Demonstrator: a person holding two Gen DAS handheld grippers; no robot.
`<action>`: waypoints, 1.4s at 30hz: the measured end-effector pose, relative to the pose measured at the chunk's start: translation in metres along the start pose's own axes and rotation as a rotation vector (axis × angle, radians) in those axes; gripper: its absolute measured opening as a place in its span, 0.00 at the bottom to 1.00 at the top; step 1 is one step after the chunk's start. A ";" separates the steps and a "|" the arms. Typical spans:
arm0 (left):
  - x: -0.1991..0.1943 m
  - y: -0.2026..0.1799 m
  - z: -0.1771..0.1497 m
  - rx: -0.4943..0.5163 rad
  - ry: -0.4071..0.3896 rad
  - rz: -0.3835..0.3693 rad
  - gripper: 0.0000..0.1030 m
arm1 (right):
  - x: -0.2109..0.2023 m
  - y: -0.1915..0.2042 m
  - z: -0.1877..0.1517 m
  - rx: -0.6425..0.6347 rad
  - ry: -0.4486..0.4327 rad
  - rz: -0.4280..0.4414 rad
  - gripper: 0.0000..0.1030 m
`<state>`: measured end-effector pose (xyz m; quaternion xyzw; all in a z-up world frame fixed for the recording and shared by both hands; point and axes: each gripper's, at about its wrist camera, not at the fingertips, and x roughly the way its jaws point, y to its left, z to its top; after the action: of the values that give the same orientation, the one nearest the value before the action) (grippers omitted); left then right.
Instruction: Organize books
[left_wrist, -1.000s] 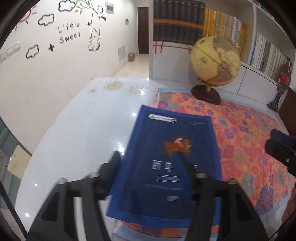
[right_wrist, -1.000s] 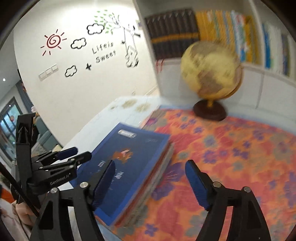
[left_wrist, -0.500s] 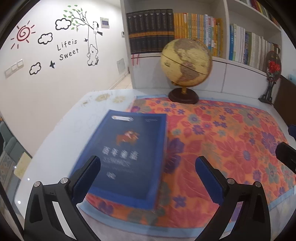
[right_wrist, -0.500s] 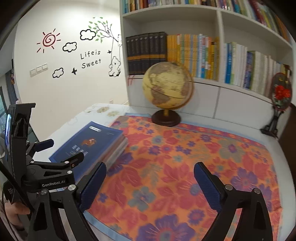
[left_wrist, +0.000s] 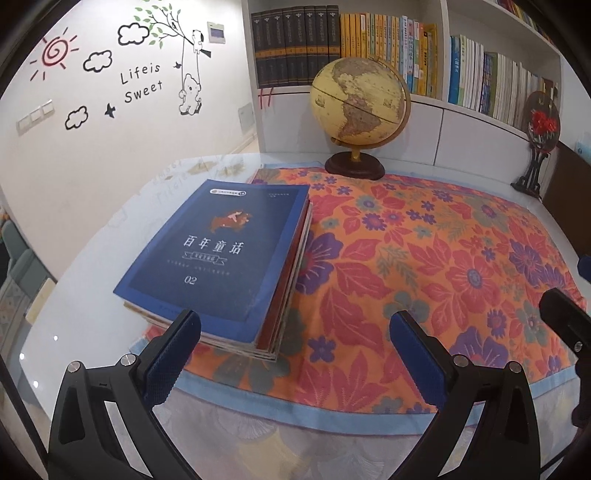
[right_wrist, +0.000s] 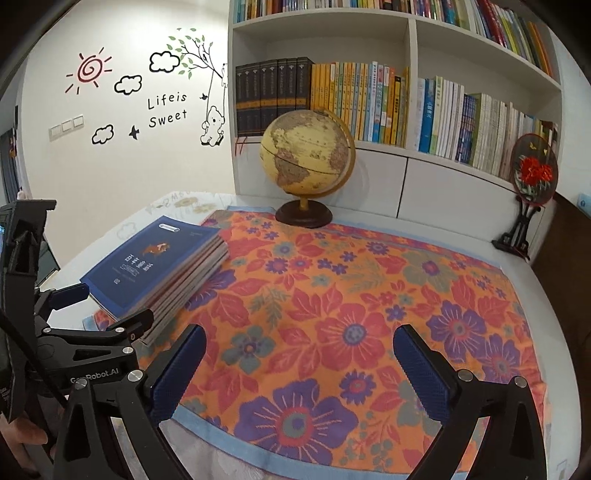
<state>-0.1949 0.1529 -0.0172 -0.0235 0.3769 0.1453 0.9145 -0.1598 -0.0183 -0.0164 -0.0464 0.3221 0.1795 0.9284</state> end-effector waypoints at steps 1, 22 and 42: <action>-0.001 -0.001 -0.001 0.001 -0.002 0.000 1.00 | 0.000 -0.001 0.000 0.003 0.002 0.001 0.98; -0.001 0.013 -0.001 -0.040 -0.060 0.092 1.00 | 0.015 0.007 -0.004 0.033 -0.005 -0.012 0.98; 0.004 0.019 0.000 -0.061 -0.074 0.113 1.00 | 0.021 0.014 -0.002 0.059 -0.064 0.013 0.98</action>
<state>-0.1979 0.1719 -0.0189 -0.0247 0.3387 0.2089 0.9171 -0.1510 0.0010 -0.0302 -0.0110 0.2976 0.1773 0.9380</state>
